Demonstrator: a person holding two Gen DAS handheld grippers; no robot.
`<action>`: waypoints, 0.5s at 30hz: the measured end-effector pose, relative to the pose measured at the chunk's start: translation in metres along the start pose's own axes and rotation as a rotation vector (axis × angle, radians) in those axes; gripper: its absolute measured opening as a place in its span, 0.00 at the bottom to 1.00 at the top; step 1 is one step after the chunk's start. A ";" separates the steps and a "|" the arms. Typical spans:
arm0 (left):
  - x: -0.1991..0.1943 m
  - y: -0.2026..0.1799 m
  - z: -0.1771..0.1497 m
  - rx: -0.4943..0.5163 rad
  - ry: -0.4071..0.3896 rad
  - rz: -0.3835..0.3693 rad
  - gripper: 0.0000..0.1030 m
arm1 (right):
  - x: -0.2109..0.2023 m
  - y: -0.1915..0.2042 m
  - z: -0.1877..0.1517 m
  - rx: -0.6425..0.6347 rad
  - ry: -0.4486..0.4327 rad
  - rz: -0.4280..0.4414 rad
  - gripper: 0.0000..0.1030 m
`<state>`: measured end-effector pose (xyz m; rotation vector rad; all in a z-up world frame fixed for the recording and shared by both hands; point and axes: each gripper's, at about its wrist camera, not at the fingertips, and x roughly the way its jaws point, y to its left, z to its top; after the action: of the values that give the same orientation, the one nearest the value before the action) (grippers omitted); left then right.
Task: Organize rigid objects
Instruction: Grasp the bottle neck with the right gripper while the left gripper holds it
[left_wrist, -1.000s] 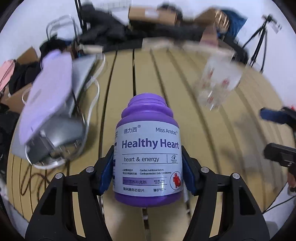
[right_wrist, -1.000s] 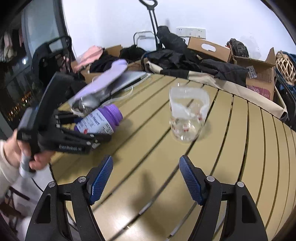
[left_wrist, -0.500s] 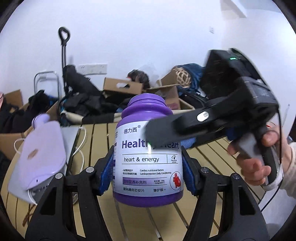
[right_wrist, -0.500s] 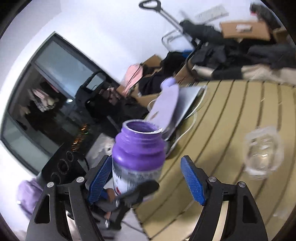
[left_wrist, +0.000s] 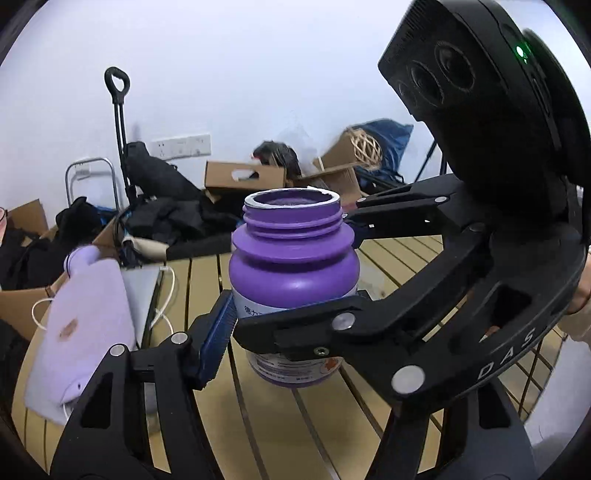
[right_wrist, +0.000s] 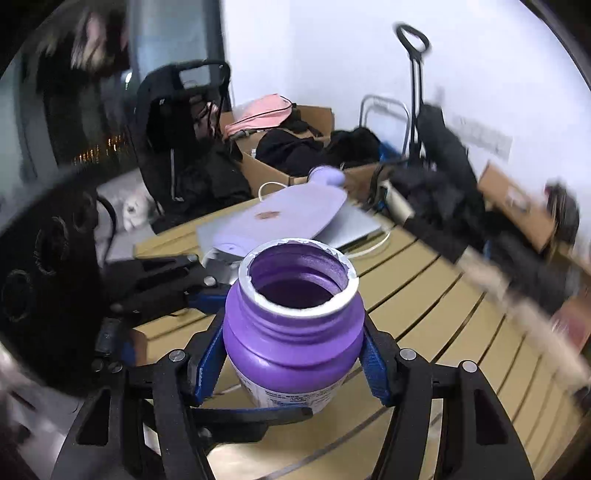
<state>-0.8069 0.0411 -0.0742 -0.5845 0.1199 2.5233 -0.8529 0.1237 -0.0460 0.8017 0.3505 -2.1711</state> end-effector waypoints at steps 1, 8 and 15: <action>0.004 0.002 0.002 -0.004 -0.003 0.005 0.58 | 0.001 -0.004 0.001 -0.015 -0.009 -0.001 0.66; 0.051 0.012 0.013 0.014 0.015 0.091 0.58 | 0.032 -0.050 0.018 -0.056 0.010 0.010 0.67; 0.071 0.008 -0.011 -0.018 0.086 0.077 0.58 | 0.062 -0.074 0.002 0.006 0.115 0.052 0.67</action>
<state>-0.8612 0.0668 -0.1147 -0.7084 0.1535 2.5760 -0.9400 0.1353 -0.0848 0.9316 0.3774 -2.0840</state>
